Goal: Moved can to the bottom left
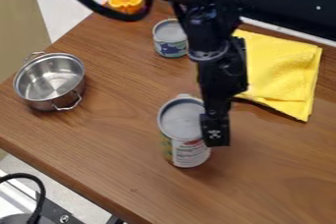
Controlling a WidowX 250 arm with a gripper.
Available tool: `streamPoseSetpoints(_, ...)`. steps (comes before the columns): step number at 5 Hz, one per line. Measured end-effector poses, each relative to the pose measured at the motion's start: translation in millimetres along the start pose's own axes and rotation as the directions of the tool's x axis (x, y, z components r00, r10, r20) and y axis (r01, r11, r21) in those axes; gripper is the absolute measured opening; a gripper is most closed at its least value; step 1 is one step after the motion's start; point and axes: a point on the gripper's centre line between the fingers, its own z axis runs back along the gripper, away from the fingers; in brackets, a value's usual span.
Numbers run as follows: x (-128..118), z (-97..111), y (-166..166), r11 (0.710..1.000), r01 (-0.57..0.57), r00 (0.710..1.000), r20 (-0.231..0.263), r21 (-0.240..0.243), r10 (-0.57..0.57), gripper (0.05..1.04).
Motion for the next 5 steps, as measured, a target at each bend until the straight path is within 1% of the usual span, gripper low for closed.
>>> streamPoseSetpoints(1,-14,2,-1,1.000,0.014,1.000,-0.014,-0.012,-0.014,0.995)
streamPoseSetpoints(3,-41,8,7,0.997,0.059,0.998,-0.021,0.045,-0.058,0.995)
streamPoseSetpoints(4,-59,10,12,0.996,0.084,0.994,-0.073,0.039,-0.081,0.995)
streamPoseSetpoints(5,-71,15,19,0.995,0.093,0.992,-0.084,0.040,-0.089,0.995)
